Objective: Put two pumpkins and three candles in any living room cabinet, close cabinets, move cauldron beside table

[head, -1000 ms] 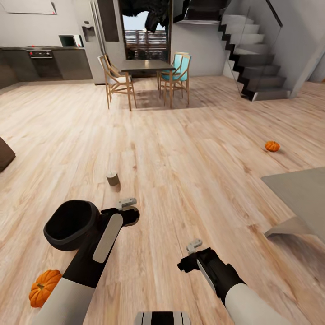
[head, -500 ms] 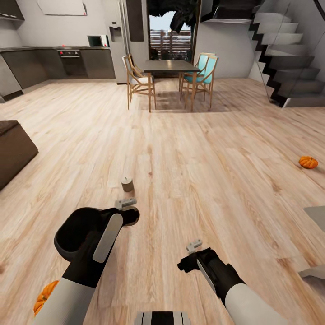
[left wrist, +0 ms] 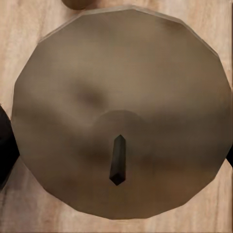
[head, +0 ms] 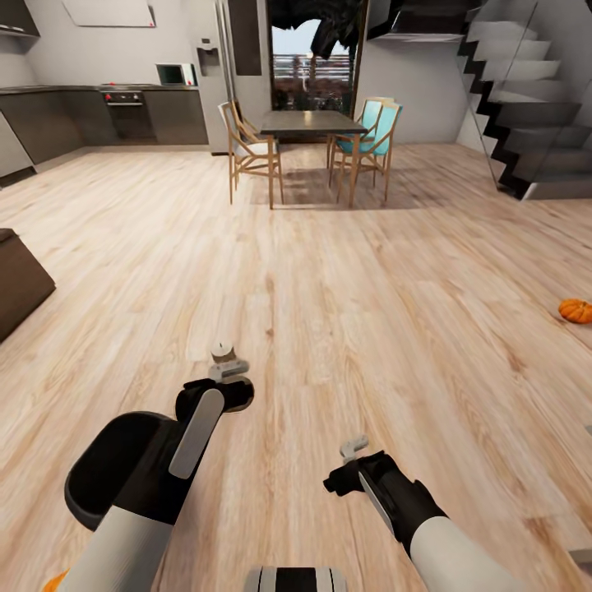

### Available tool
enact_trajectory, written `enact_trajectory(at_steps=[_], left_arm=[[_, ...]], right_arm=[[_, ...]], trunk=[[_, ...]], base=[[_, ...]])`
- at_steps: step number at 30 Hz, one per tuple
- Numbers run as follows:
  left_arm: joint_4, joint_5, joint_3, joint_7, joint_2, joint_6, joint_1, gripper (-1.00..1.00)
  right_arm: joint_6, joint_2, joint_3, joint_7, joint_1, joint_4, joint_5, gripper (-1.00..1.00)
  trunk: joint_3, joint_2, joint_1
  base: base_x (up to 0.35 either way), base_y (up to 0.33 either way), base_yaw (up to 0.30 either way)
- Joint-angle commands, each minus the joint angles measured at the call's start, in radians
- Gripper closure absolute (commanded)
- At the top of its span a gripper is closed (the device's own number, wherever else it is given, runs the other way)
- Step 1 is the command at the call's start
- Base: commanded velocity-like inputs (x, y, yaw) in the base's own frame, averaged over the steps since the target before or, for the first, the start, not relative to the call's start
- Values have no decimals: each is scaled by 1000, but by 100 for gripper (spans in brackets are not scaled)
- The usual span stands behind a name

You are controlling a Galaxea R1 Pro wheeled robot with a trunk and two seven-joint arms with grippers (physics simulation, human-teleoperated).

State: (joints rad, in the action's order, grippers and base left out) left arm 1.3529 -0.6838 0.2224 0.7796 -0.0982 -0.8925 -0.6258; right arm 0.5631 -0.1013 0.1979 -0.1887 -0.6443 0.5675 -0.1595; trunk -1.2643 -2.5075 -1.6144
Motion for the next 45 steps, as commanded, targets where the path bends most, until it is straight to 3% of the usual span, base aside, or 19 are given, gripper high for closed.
enact_trajectory(at_steps=[1,27,45], left_arm=[[0,4,0,-2,0,-2,0,100],[0,4,0,-2,0,-2,0,100],[0,4,0,-2,0,-2,0,100]], right_arm=[[0,0,0,0,0,0,0,-100],[0,0,0,0,0,0,0,-100],[0,-1,0,0,0,0,0,-100]], trunk=[[0,0,0],[8,0,0],[8,0,0]], base=[[328,-88,0],[328,-88,-214],[328,-88,229]])
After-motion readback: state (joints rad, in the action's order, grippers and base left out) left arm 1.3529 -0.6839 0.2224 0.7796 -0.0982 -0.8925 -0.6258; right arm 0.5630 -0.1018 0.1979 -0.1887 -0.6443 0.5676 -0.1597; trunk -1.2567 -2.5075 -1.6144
